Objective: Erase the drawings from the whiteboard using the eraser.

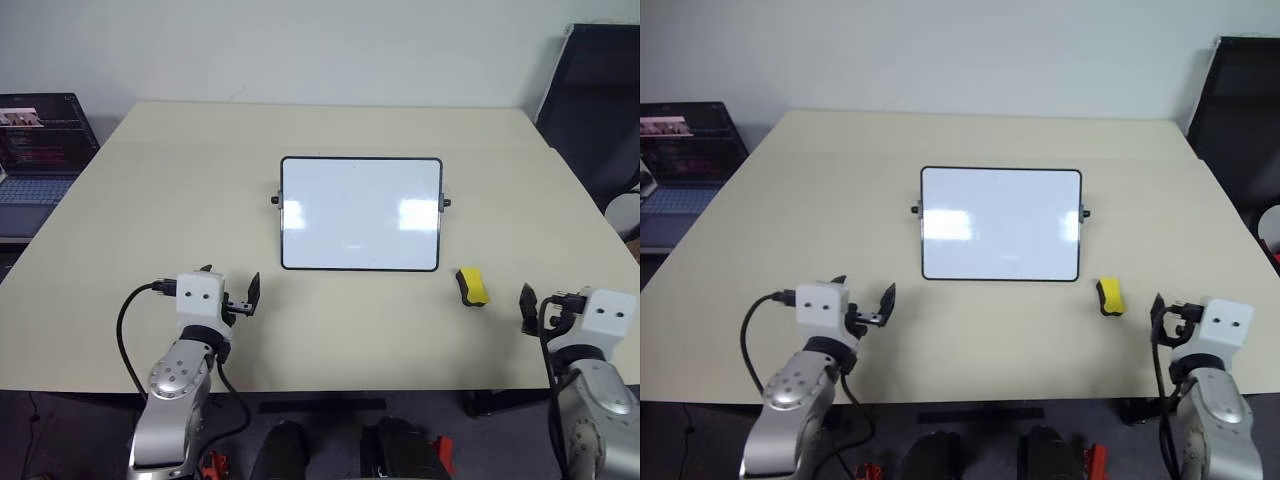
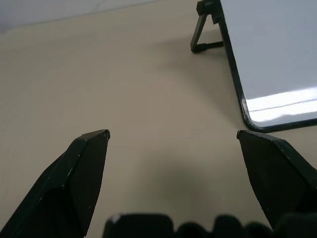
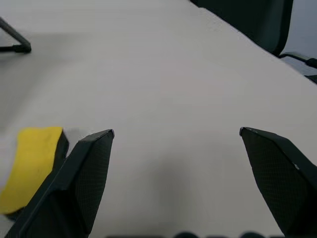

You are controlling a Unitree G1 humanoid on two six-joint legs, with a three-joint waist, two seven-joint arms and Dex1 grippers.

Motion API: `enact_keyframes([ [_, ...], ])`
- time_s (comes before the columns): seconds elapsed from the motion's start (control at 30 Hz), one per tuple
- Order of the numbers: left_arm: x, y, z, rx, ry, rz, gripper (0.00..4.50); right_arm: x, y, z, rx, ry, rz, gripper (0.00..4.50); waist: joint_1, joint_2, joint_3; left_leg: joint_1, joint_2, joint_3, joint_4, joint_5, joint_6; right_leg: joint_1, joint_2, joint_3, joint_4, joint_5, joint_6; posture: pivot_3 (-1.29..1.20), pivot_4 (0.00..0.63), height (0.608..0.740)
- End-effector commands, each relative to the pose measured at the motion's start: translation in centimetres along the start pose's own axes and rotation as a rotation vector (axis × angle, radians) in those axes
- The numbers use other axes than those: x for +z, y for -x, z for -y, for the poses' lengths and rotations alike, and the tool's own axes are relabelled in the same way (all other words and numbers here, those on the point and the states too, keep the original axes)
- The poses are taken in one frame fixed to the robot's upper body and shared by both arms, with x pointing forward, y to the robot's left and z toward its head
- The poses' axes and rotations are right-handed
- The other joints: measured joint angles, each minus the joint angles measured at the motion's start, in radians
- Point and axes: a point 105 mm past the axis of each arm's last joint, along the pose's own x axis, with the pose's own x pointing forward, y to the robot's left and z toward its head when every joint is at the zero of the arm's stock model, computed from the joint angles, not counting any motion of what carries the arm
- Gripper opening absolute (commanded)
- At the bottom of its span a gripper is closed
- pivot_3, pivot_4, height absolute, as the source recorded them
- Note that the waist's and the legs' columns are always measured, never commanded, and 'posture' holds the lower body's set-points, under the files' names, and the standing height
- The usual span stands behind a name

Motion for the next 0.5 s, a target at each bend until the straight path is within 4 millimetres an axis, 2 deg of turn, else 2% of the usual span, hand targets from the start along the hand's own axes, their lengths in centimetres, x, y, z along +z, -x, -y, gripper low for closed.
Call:
enact_keyframes([
  [0.03, 2.3, -0.7, -0.4, 0.038, -0.039, 0.101, 4.50, 2.2, -0.4, 0.1, -0.006, 0.018, 0.097, 4.47, 0.000, 0.000, 0.000, 0.001, 0.000, 0.000, 0.000, 0.001, 0.000, 0.001, 0.000, 0.000, 0.000, 0.001, 0.000, 0.00, 0.150, 0.740],
  [0.17, 2.5, -1.0, -0.3, 0.033, -0.073, 0.112, 4.50, 2.2, -0.4, 0.7, -0.036, -0.002, 0.092, 4.47, 0.000, 0.000, 0.000, 0.011, 0.000, 0.000, -0.001, 0.001, 0.000, 0.012, 0.000, 0.000, -0.002, -0.001, -0.001, 0.00, 0.150, 0.740],
  [0.33, 2.2, -1.3, -0.3, 0.018, -0.080, 0.106, 4.50, 2.0, 0.3, 0.9, -0.040, 0.015, 0.073, 4.47, 0.006, 0.000, 0.000, 0.012, 0.000, 0.000, -0.002, 0.000, 0.000, 0.013, 0.000, -0.001, -0.002, -0.003, -0.001, 0.00, 0.150, 0.740],
  [0.5, 2.3, -1.4, 0.9, -0.018, -0.060, 0.111, 4.50, 2.2, 0.9, 1.6, -0.045, 0.036, 0.055, 4.47, 0.008, 0.000, 0.000, 0.012, 0.000, -0.001, -0.002, 0.000, -0.001, 0.013, -0.001, -0.001, -0.002, -0.003, -0.001, 0.00, 0.150, 0.740],
])
